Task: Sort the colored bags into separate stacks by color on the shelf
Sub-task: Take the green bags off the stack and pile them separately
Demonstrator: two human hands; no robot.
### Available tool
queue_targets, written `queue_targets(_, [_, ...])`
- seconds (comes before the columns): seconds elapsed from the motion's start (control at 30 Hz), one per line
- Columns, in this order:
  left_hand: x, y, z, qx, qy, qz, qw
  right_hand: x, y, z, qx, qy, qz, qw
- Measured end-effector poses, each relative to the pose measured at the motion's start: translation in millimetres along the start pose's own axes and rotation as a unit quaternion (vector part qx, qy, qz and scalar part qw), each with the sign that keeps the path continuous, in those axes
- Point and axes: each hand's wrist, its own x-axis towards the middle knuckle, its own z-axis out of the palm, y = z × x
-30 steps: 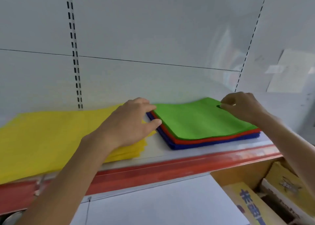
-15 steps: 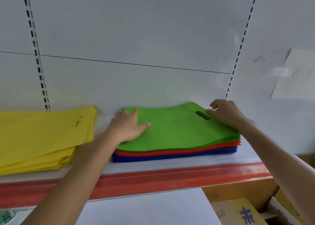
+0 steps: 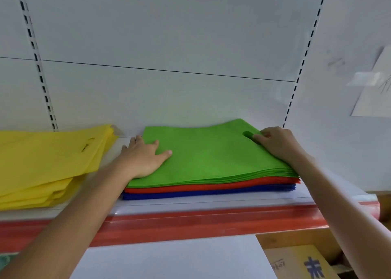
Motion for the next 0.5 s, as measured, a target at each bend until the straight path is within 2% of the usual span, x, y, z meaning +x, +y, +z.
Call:
queue_targets(0.3, [-1.6,1.7,0.1,0.036,0.021,0.022,0.999,-3.5,1.7,0.0,0.004,0.015,0.005,1.0])
queue_targets(0.5, [-7.7,4.1,-6.0,-0.042,0.119,0.057,0.99,-7.5,-3.3,-3.9,-0.065,0.06,-0.057,0.994])
